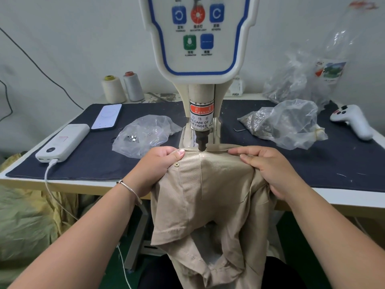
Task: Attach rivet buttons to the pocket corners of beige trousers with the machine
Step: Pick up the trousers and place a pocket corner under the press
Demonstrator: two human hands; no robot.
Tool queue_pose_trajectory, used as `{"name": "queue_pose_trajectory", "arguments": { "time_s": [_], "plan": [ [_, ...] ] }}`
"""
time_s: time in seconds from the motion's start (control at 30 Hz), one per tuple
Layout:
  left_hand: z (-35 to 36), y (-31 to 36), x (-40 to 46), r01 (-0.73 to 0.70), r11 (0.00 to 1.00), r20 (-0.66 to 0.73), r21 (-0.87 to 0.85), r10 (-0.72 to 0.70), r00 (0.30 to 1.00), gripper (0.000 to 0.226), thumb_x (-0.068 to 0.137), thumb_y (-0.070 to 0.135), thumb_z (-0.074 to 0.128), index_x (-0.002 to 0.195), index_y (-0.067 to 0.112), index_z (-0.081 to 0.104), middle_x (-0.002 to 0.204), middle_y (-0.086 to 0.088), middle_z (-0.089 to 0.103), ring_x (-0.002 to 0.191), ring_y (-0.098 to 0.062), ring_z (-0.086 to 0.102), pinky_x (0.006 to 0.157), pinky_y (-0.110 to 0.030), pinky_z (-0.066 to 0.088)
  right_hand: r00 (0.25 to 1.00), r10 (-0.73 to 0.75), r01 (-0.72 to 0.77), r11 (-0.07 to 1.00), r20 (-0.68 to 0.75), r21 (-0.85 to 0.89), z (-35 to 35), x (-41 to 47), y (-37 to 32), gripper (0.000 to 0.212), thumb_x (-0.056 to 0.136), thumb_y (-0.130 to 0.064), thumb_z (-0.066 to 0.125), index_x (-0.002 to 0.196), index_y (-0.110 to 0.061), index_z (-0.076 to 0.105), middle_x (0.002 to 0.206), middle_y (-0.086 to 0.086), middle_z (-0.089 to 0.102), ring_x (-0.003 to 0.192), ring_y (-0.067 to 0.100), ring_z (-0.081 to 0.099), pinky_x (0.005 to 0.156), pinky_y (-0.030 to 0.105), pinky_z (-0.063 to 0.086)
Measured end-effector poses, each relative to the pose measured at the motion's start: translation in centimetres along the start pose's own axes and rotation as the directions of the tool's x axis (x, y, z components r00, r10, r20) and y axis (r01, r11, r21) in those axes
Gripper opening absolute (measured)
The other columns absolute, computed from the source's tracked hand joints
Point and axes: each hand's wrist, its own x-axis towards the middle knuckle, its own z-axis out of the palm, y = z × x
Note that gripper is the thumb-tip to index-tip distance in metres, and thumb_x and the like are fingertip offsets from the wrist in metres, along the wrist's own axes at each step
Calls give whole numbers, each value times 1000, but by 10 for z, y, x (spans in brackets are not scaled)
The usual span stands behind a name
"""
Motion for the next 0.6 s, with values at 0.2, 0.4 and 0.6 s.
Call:
{"name": "queue_pose_trajectory", "arguments": {
  "time_s": [0.2,0.4,0.6],
  "plan": [
    [0,2,0,50,994,-70,99,-44,997,52,99,44,56,72,1,48,73,-8,37,63,-20,33,51,-21,32,1000,9,-9,1000,10,8,-1,1,1,33,95,-6,54,96,-28,79,106,-6,75,103,7,67,93,28,47],
    [1,1,2,26,999,-41,47,-24,999,53,99,43,57,74,-3,50,76,-8,41,68,-21,36,60,-30,33,1000,10,-10,1000,-9,18,0,3,3,33,95,-7,54,94,-29,79,103,-6,75,100,7,69,87,26,48],
    [-4,-7,4,-24,1000,17,-19,24,1000,44,93,44,64,69,8,60,64,-2,51,57,-10,47,53,-16,41,1000,16,-16,1000,-17,11,0,5,4,32,95,-7,54,94,-28,79,103,-4,75,101,10,69,92,30,49]
  ]
}}
